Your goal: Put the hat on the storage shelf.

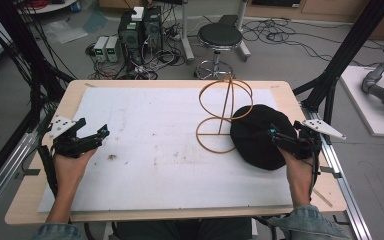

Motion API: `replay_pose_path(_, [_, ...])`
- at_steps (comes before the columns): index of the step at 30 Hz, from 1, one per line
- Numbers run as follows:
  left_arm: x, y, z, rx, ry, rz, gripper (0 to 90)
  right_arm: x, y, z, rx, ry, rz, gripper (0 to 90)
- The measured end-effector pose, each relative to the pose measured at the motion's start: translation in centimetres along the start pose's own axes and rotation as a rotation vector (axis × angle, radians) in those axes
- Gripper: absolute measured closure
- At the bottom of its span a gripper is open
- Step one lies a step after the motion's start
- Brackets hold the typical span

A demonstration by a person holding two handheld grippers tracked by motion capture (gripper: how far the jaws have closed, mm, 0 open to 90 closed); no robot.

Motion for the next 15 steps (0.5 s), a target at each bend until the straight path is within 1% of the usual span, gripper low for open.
replay_pose_path(3, [-0.05,-0.16,-0.28,-0.01,0.005,-0.009,16.7,0.28,-0.15,0.15,-0.003,-0.006,0.003,11.4])
replay_pose_path(5, [-0.17,-0.21,-0.41,-0.012,0.009,-0.013,16.8,0.5,-0.23,0.23,-0.004,-0.012,-0.003,11.3])
replay_pose_path(6, [-0.23,-0.21,-0.44,-0.015,0.012,-0.01,16.7,0.68,-0.2,0.35,0.0,-0.016,-0.001,11.4])
replay_pose_path(8, [-0.21,-0.16,-0.48,-0.007,0.01,-0.007,16.8,0.7,-0.17,0.4,0.001,-0.02,-0.001,11.4])
replay_pose_path(11, [-0.12,-0.26,-0.53,-0.017,0.006,-0.014,16.8,0.56,-0.14,0.38,0.003,-0.016,0.005,11.3])
replay_pose_path(12, [-0.07,-0.26,-0.55,-0.016,0.007,-0.013,16.8,0.53,-0.16,0.33,0.003,-0.016,0.014,11.3])
replay_pose_path(15, [0.04,-0.23,-0.5,-0.016,0.003,-0.019,16.7,0.22,-0.18,0.24,0.003,-0.009,0.021,11.4])
Point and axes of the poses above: each handheld gripper's, and its own axes: z roughly backward along the jaws, y roughly out of its top, x roughly to its right, the point moved 7 cm from there along -z, roughly forward along the jaws, and after that the axes turned 9 degrees about x, right-handed, at the moved point
